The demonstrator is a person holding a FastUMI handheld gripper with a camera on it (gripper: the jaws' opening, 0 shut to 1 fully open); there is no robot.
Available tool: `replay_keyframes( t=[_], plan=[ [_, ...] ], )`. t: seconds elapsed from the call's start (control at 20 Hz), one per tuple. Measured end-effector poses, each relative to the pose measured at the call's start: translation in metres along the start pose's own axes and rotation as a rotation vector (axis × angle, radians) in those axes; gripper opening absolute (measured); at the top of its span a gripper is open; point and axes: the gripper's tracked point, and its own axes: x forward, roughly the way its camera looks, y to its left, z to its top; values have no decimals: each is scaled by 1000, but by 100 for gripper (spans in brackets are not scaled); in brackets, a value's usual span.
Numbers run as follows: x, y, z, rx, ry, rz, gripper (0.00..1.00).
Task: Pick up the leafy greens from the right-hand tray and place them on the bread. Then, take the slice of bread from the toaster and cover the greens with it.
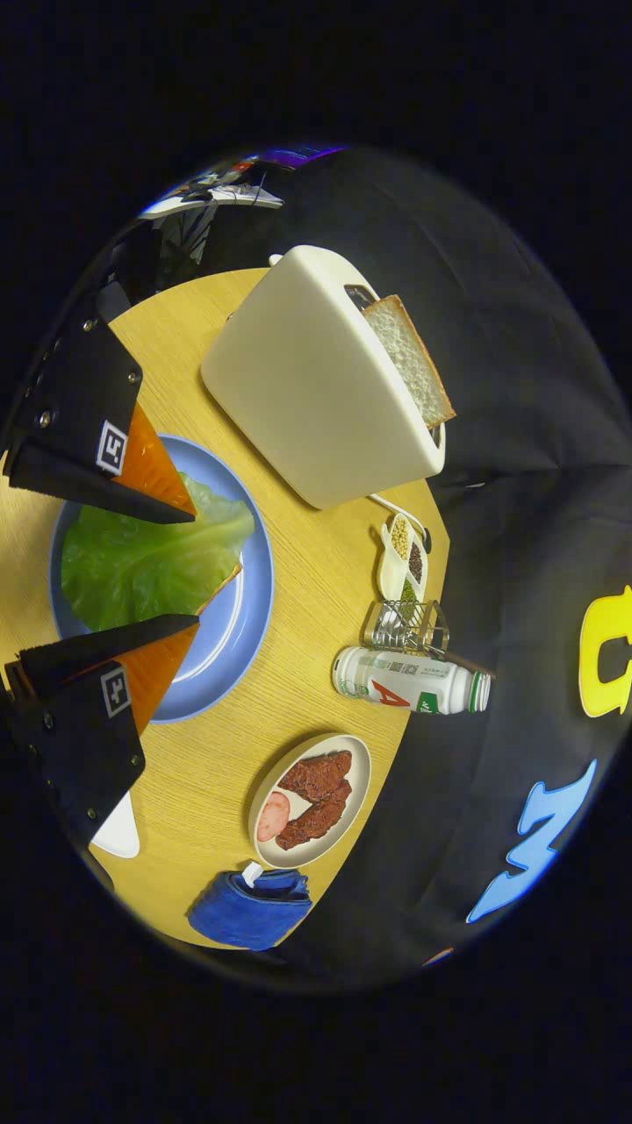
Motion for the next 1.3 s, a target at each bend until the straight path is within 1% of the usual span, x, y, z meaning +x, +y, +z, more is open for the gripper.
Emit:
replay_keyframes(
  t=[0.1, 0.2, 0.3, 0.45, 0.6, 0.85, 0.95, 1.05, 1.2, 1.3],
  plan=[
    [-7, -4, 4, 12, -39, -32, 64],
    [-12, -7, 9, 29, -98, -82, 65],
    [-17, 0, 11, 58, -158, -101, 64],
    [-24, 15, 14, 90, -226, -106, 64],
    [-27, 34, 19, 121, -282, -94, 64],
    [-34, 61, 29, 111, -360, -86, 65],
    [-38, 75, 44, 112, -418, -65, 64],
    [-46, 91, 59, 108, -467, -61, 64],
    [-50, 120, 75, 84, -510, -53, 64],
    [-50, 130, 86, 70, -542, -83, 64]
  ],
)
